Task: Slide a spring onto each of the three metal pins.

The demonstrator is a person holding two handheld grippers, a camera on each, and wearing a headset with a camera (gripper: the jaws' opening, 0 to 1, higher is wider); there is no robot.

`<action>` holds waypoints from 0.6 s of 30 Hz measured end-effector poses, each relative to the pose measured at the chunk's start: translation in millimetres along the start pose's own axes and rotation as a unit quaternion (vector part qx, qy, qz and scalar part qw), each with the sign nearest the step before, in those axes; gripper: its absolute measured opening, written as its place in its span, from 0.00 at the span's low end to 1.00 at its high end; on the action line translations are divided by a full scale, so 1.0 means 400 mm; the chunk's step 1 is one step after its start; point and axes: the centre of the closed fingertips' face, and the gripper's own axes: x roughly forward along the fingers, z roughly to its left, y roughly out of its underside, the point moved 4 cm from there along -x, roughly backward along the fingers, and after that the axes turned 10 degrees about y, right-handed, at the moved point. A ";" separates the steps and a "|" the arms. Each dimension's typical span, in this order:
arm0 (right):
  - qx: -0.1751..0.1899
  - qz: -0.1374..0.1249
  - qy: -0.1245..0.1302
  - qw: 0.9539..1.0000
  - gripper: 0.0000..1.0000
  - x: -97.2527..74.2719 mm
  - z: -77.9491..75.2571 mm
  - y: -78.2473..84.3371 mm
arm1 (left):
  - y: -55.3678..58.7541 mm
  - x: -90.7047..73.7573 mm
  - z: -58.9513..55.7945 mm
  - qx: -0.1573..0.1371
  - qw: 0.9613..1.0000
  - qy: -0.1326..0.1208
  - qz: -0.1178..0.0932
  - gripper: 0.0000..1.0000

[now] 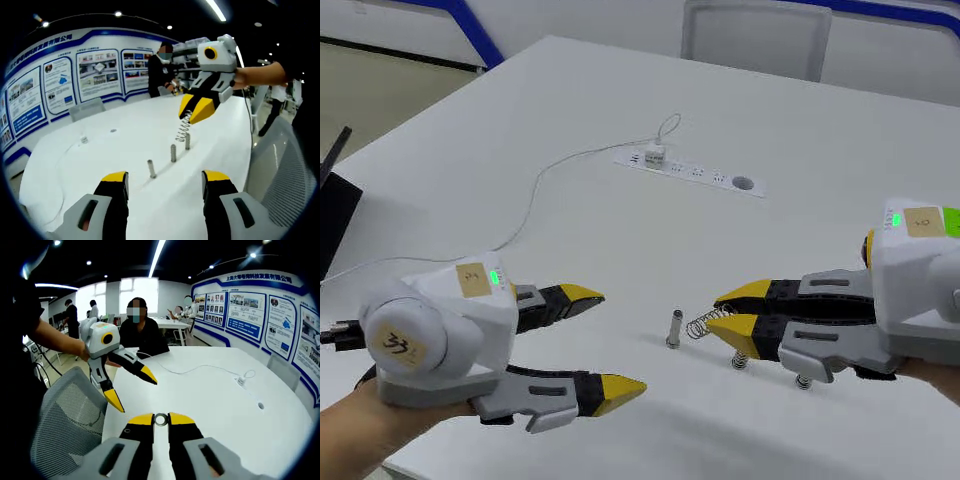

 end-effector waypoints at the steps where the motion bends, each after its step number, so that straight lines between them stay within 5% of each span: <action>1: 0.002 0.002 0.001 1.000 0.11 0.002 -0.003 0.002 | 0.001 -0.003 0.002 -0.003 1.000 -0.002 -0.003 0.63; 8: 0.002 0.022 0.031 0.999 0.11 0.019 -0.039 0.020 | 0.024 -0.020 0.026 -0.027 0.999 -0.029 -0.011 0.70; 18: 0.019 0.033 0.037 0.999 0.11 0.049 -0.061 0.020 | 0.079 -0.032 0.033 -0.066 0.996 -0.058 -0.011 0.80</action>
